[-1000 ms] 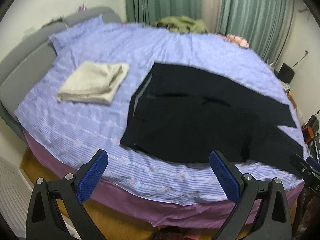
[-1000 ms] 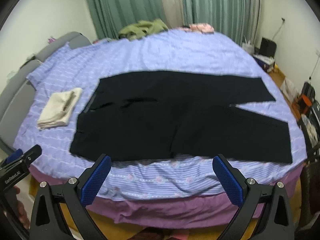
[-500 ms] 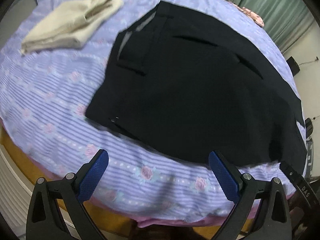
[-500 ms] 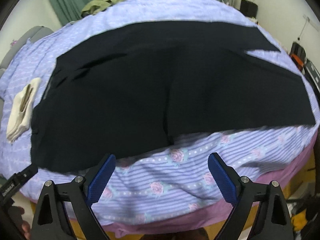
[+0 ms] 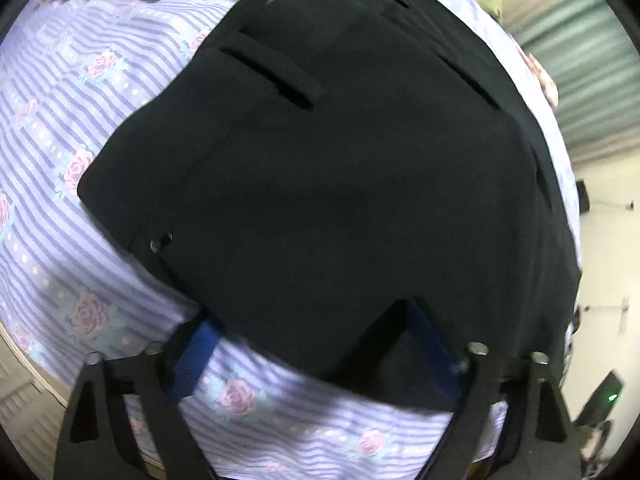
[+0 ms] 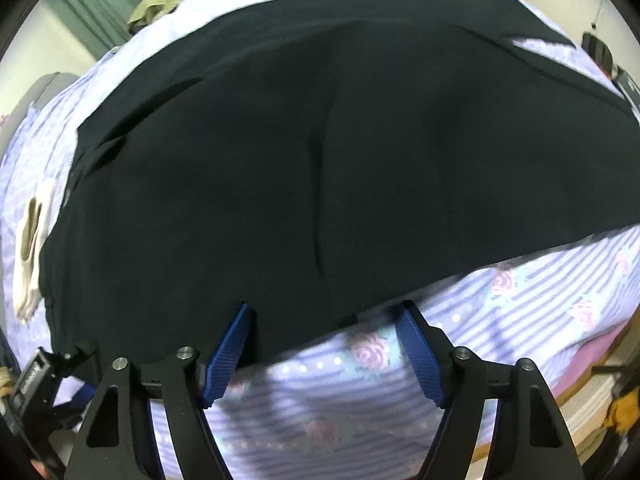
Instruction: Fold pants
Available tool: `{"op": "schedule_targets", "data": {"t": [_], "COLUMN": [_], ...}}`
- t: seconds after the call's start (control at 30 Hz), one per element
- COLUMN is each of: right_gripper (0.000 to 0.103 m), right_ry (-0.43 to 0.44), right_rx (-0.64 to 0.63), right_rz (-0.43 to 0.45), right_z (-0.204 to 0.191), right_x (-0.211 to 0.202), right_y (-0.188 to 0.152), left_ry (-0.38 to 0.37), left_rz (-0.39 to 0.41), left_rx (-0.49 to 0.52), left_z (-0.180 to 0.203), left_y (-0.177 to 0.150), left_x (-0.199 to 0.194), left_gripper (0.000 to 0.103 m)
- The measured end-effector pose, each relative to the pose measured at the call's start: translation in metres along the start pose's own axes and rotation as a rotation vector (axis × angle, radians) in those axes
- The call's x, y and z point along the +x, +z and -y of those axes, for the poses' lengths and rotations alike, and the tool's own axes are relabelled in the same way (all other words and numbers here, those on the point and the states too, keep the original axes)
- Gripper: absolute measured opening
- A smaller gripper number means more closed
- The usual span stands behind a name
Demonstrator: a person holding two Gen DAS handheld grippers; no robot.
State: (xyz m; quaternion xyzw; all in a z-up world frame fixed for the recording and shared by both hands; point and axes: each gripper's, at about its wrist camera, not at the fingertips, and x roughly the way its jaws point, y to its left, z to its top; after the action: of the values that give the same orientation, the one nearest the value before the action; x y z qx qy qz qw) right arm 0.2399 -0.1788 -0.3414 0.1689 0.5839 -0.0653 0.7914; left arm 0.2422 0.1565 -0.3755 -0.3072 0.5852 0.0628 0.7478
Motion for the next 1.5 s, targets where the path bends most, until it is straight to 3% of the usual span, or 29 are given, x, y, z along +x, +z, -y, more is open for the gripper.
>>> {"op": "schedule_targets", "data": {"t": [0.13,0.27,0.3,0.37,0.57,0.8,0.93,1.17,1.37,1.43,1.5], "right_gripper": [0.060,0.034,0.026,0.019,0.011,0.009,0.009,0.005,0.005,0.008,0.027], "right_ry": [-0.010,-0.024,-0.030,-0.043,-0.017,0.010,0.036,0.046,0.093,0.078,0.053], "right_rx": [0.008,-0.020,-0.027,-0.044,-0.059,-0.058,-0.037,-0.104,-0.100,-0.134,-0.167], "right_rz": [0.020,0.028,0.032,0.055,0.158,0.256,0.314,0.415,0.376,0.347,0.314], "right_z": [-0.002,-0.004,-0.003,-0.006,-0.012,-0.006,-0.010,-0.037,-0.044,-0.048,-0.052], "right_x": [0.001,-0.002,-0.005,-0.019,-0.080,-0.150,-0.174,-0.185,-0.167,-0.158,-0.146], "right_y": [0.011,0.023,0.025,0.031,0.040,0.059,0.082,0.148,0.193,0.200,0.205], "left_ry": [-0.001,0.015,0.019,0.031,0.006,-0.006,0.002,-0.020,0.018,0.037,0.048], "left_rz": [0.013,0.041,0.052,0.084,0.176,0.334,0.407,0.420,0.428,0.435,0.436], "left_rx": [0.039,0.074,0.098,0.160,0.230,0.304,0.365,0.337,0.314,0.314,0.312], "left_z": [0.011,0.016,0.018,0.027,0.033,0.070,0.101,0.142,0.190,0.203,0.214], "left_y": [0.001,0.001,0.000,-0.001,-0.003,0.016,0.035,0.087,0.142,0.155,0.169], "left_x": [-0.011,-0.031,-0.036,-0.050,-0.102,-0.176,-0.196,-0.192,-0.167,-0.158,-0.146], "left_gripper": [0.049,0.009,0.008,0.008,0.007,0.007,0.007,0.007,0.007,0.007,0.007]}}
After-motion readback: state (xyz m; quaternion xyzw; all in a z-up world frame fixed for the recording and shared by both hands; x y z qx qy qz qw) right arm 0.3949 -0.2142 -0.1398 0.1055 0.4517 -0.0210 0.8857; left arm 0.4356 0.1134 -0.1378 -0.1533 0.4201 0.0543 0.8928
